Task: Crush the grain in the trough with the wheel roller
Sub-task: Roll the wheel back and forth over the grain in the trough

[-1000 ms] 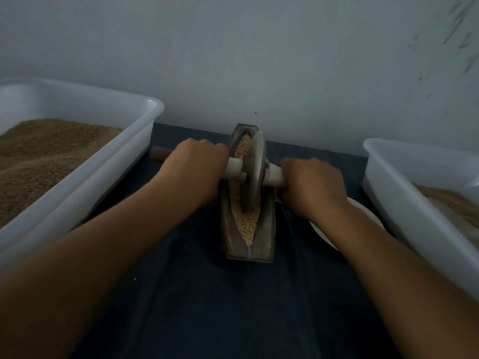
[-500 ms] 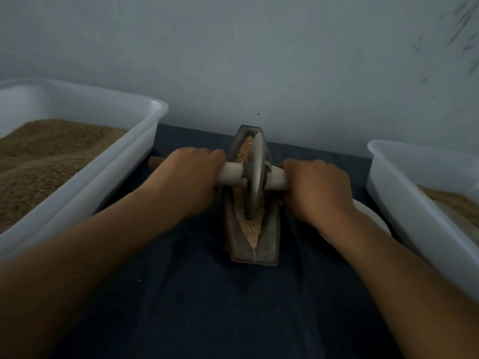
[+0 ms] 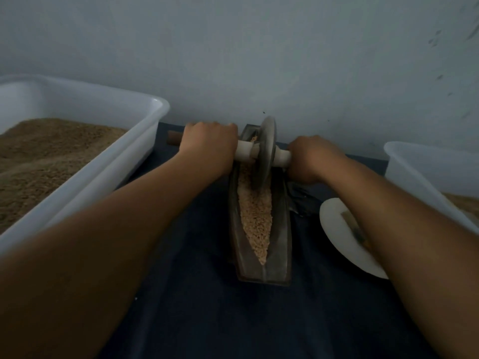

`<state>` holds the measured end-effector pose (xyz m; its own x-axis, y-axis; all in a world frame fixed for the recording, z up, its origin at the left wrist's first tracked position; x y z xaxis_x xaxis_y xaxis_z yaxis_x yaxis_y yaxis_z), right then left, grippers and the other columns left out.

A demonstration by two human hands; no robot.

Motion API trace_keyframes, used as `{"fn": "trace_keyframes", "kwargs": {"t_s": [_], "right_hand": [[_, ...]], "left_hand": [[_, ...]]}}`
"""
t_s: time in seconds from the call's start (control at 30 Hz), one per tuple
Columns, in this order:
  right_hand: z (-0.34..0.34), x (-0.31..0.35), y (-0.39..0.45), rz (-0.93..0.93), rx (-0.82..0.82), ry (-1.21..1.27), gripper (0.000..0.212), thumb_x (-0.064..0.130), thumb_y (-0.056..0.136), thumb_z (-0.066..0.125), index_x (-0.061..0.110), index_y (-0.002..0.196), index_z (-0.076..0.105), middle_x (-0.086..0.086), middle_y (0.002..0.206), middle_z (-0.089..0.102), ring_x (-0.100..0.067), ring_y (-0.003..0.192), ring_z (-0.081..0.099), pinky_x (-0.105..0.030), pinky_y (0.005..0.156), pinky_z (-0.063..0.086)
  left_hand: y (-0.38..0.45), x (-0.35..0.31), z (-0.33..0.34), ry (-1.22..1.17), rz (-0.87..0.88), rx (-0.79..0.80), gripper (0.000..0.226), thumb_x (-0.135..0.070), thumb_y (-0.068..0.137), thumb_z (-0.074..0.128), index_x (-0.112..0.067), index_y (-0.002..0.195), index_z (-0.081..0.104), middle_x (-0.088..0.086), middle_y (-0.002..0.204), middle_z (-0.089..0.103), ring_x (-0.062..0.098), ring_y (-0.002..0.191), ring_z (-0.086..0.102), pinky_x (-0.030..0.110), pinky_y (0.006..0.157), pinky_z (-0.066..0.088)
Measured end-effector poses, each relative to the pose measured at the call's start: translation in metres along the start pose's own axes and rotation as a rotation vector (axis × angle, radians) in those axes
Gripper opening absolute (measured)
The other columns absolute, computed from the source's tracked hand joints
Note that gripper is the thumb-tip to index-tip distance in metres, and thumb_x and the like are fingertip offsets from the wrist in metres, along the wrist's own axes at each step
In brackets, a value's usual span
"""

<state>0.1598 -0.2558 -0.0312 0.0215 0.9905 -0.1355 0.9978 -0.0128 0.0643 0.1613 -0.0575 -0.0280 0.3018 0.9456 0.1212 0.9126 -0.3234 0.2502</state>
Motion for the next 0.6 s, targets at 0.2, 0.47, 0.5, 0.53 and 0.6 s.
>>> {"fn": "trace_keyframes", "kwargs": {"t_s": [0.2, 0.47, 0.5, 0.53, 0.6], "right_hand": [[-0.006, 0.009, -0.023, 0.020, -0.105, -0.041, 0.025, 0.033, 0.081, 0.069, 0.019, 0.102, 0.066, -0.008, 0.093, 0.063, -0.022, 0.066, 0.047, -0.025, 0.054, 0.031], [0.000, 0.016, -0.093, -0.078, -0.335, -0.051, 0.024, 0.037, 0.081, 0.068, 0.025, 0.100, 0.062, -0.002, 0.087, 0.065, -0.027, 0.079, 0.062, -0.028, 0.054, 0.027], [0.000, 0.017, -0.103, -0.089, -0.365, -0.060, 0.024, 0.039, 0.081, 0.067, 0.026, 0.101, 0.060, 0.000, 0.086, 0.065, -0.026, 0.076, 0.061, -0.028, 0.051, 0.023], [0.000, 0.017, -0.111, -0.098, -0.391, -0.068, 0.025, 0.039, 0.081, 0.068, 0.026, 0.101, 0.060, 0.001, 0.085, 0.065, -0.024, 0.074, 0.060, -0.028, 0.048, 0.018], [0.000, 0.018, -0.123, -0.120, -0.437, -0.069, 0.024, 0.036, 0.080, 0.069, 0.024, 0.098, 0.061, 0.002, 0.082, 0.064, -0.023, 0.069, 0.059, -0.027, 0.048, 0.015]], "left_hand": [[-0.011, 0.002, 0.000, 0.106, 0.010, 0.104, 0.032, -0.028, 0.088, 0.065, -0.010, 0.114, 0.058, 0.011, 0.105, 0.065, 0.025, 0.088, 0.060, 0.036, 0.071, 0.046], [-0.068, -0.005, -0.012, 0.135, 0.055, 0.007, 0.033, -0.033, 0.088, 0.065, -0.015, 0.111, 0.050, 0.004, 0.100, 0.063, 0.021, 0.090, 0.061, 0.033, 0.074, 0.043], [-0.075, -0.006, -0.014, 0.134, 0.061, -0.011, 0.032, -0.034, 0.088, 0.065, -0.016, 0.110, 0.049, 0.003, 0.099, 0.063, 0.020, 0.089, 0.061, 0.031, 0.075, 0.041], [-0.082, -0.007, -0.015, 0.128, 0.069, -0.032, 0.031, -0.034, 0.089, 0.064, -0.017, 0.108, 0.048, 0.002, 0.099, 0.063, 0.019, 0.089, 0.060, 0.031, 0.077, 0.040], [-0.095, -0.008, -0.018, 0.097, 0.076, -0.076, 0.028, -0.035, 0.089, 0.063, -0.018, 0.105, 0.047, 0.001, 0.098, 0.063, 0.019, 0.089, 0.059, 0.031, 0.085, 0.040]]}}
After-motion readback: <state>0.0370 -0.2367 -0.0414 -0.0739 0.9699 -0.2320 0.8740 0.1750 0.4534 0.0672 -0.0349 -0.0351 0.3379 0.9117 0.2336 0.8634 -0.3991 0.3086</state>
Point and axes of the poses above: each hand's wrist, its own y-axis towards the middle knuckle, its own z-axis out of the palm, x = y × z, the point moved 2 cm from there along y, towards the middle knuckle
